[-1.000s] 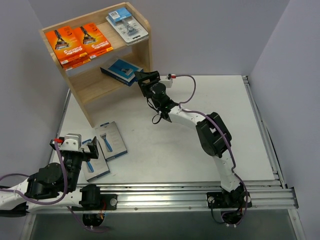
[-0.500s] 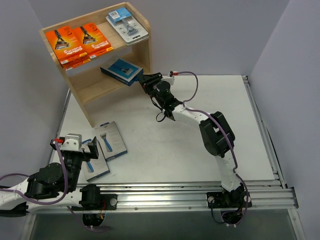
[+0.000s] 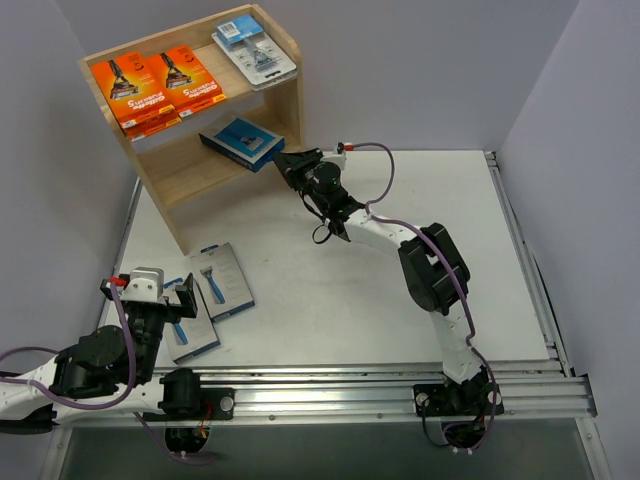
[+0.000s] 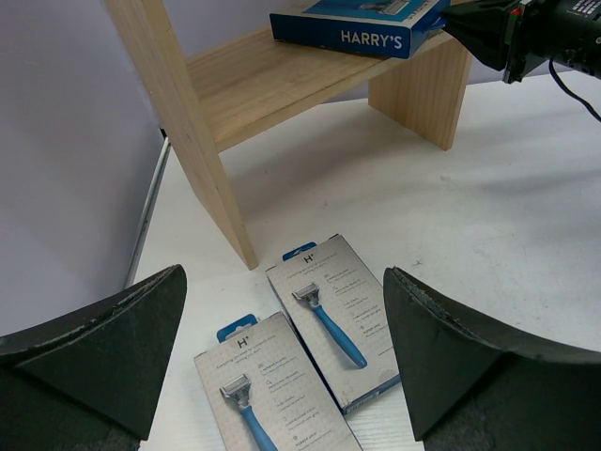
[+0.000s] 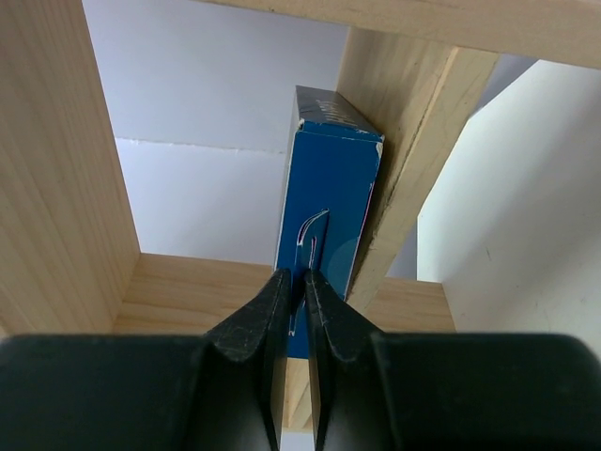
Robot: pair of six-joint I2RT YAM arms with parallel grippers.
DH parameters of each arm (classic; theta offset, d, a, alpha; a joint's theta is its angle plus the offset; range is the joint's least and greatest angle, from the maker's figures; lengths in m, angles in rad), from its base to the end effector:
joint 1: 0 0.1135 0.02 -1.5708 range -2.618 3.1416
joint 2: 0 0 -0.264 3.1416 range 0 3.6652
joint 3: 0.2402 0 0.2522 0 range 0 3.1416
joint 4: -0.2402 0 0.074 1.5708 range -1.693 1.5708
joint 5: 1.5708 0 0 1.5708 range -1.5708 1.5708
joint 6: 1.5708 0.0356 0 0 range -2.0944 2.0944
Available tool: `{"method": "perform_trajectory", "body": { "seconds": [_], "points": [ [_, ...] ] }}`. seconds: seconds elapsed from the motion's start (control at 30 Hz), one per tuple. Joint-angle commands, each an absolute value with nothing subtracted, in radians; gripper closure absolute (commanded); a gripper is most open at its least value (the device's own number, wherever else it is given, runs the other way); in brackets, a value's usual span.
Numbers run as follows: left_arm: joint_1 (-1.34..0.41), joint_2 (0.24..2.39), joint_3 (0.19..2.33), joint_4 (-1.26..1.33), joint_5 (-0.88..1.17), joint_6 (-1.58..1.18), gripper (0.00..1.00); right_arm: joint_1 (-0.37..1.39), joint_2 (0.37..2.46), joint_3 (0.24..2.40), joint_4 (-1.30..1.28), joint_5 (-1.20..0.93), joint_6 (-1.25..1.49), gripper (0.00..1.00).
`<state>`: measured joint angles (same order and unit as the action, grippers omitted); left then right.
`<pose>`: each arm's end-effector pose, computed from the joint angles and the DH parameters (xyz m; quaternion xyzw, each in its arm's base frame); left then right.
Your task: Place and organize the shaving razors onto the shelf
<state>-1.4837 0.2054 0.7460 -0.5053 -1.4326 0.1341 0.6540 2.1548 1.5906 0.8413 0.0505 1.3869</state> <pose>0.0368 -0.0164 0.3476 0.0529 0.7034 0.0171 0.7086 0.4059 0.3088 0.2834 0.2347 0.5553 0.6720 0.4302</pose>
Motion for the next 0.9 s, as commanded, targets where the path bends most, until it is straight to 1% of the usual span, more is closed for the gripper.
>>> {"method": "perform_trajectory", "body": {
  "seconds": [0.0,0.73,0.83,0.87],
  "points": [
    [-1.48,0.206,0.762,-0.512,-1.424,0.123,0.05,0.647,2.154,1.628,0.908,0.029,1.397,0.91],
    [-1.48,0.202,0.764,-0.522,-1.425,0.117,0.05,0.647,2.227,1.704,0.888,-0.04,1.417,0.9],
    [-1.48,0.202,0.764,-0.522,-1.424,0.115,0.05,0.647,2.24,1.729,0.885,-0.048,1.419,0.95],
    [-1.48,0.199,0.765,-0.522,-1.425,0.115,0.05,0.647,2.243,1.733,0.885,-0.049,1.42,0.99]
  ]
}}
